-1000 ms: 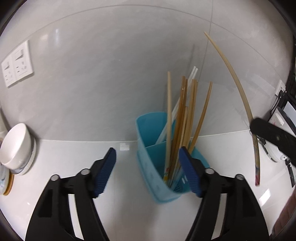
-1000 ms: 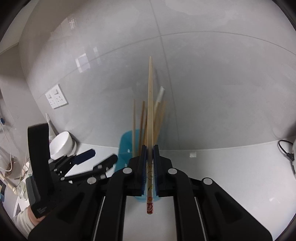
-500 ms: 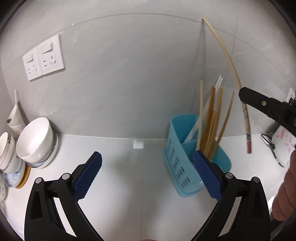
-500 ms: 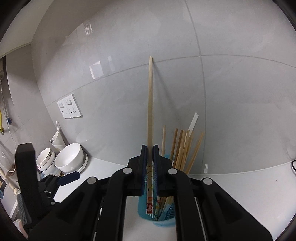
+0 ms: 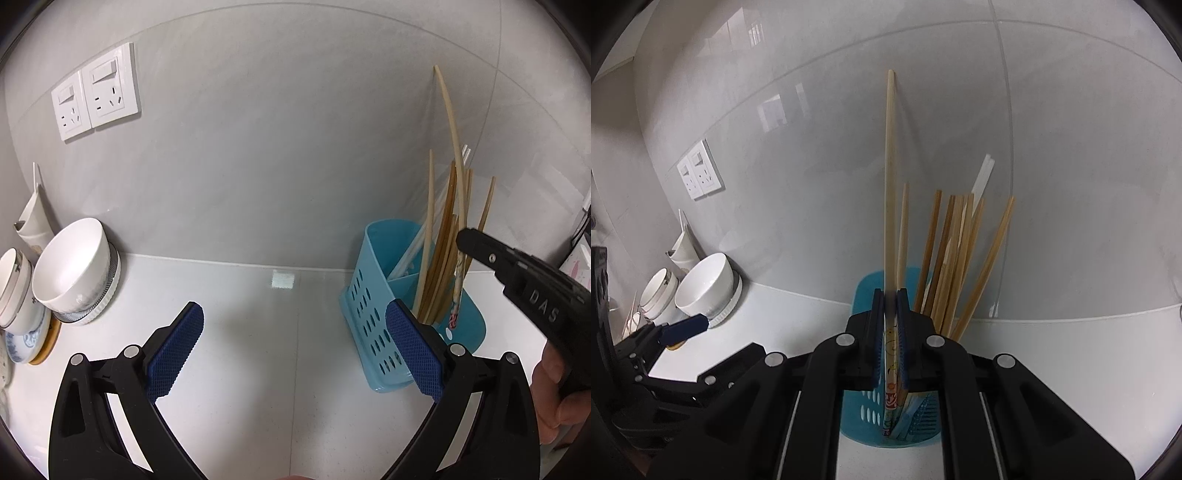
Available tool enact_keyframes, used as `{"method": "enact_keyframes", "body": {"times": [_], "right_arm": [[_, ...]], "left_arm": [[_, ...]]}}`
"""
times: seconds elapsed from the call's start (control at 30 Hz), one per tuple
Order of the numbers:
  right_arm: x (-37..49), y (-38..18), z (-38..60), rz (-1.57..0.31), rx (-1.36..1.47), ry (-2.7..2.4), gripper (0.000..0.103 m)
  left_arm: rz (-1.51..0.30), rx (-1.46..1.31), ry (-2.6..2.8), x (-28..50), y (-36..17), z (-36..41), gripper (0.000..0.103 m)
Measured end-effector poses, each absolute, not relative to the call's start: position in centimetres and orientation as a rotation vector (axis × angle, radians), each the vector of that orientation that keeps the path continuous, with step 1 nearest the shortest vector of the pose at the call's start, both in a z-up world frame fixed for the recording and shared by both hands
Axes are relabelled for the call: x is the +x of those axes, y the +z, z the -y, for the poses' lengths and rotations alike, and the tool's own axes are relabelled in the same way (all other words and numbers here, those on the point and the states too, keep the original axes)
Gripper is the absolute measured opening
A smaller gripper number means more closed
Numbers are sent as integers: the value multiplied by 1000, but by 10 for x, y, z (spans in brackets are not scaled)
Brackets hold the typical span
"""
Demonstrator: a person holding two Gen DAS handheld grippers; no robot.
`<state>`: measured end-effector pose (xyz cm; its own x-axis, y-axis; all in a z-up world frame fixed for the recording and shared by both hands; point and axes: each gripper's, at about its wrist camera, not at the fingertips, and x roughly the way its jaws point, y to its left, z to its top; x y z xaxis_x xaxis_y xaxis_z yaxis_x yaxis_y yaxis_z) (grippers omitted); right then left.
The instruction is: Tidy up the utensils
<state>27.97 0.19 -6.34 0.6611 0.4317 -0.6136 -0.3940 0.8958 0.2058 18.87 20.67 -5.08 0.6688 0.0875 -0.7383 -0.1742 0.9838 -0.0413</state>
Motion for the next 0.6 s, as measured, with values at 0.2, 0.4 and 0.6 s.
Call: {"method": "enact_keyframes", "body": {"times": [0.2,0.4,0.6], "right_arm": [[282,-75,-5,-742,36,453,9],[274,-60,5,-716,46,452,43],[255,-36,26,-690,64,458,81]], "left_arm": [[-838,-118,152,190,-55,-207,97],[-843,-142,150,187,-49,-208,97],[-821,-147,144,173,-35,-200,97]]}}
